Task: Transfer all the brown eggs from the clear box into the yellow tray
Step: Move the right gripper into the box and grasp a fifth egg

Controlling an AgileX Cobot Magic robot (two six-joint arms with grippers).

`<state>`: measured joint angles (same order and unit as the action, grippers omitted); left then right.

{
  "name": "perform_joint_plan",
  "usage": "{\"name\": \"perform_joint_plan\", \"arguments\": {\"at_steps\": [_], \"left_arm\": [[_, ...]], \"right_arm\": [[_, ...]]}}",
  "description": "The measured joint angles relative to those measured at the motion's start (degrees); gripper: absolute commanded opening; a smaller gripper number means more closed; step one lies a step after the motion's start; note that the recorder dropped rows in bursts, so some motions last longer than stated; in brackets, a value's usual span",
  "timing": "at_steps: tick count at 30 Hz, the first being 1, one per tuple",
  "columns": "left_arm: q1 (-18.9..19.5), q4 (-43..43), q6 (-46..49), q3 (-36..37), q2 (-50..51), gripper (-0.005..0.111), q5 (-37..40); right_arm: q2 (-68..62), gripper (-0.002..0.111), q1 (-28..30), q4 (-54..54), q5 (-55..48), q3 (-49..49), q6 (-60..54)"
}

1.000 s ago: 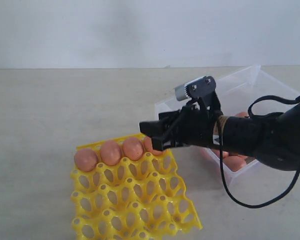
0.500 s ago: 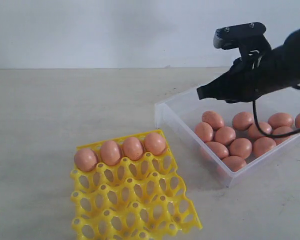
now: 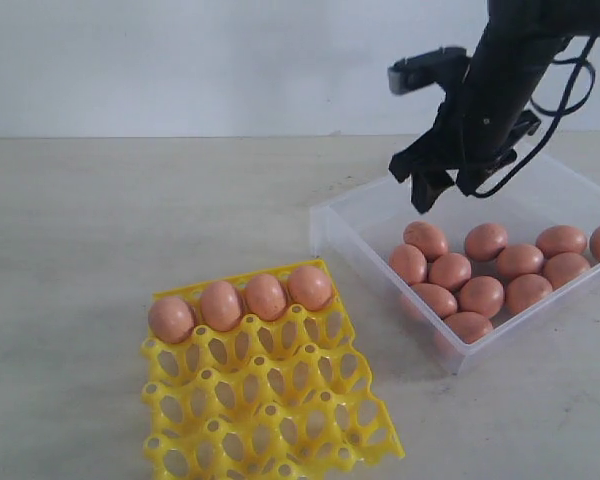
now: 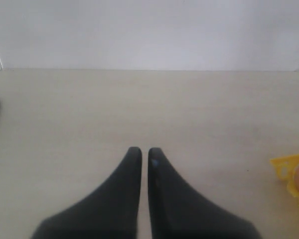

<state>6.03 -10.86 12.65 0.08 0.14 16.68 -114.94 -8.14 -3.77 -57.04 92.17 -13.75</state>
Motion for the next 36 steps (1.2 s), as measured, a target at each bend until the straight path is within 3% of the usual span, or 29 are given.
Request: {"name": "perform_joint_plan", "arguments": {"at_steps": [23, 25, 29, 36], "left_arm": [[0.0, 0.0, 0.0, 0.0, 0.0, 0.004, 0.0], [0.0, 0.0, 0.0, 0.0, 0.0, 0.004, 0.0], [0.0, 0.0, 0.0, 0.0, 0.0, 0.004, 0.0], [0.0, 0.0, 0.0, 0.0, 0.0, 0.004, 0.0]], "right_arm": [[-10.9, 0.054, 0.0, -3.2, 6.1, 1.4, -4.2], [-11.5, 0.045, 0.0, -3.2, 6.2, 1.4, -4.2], [-11.7, 0.004, 0.0, -3.3, 7.3, 1.4, -4.1], [-11.6, 0.000, 0.0, -3.2, 9.4, 1.4, -3.2]]}}
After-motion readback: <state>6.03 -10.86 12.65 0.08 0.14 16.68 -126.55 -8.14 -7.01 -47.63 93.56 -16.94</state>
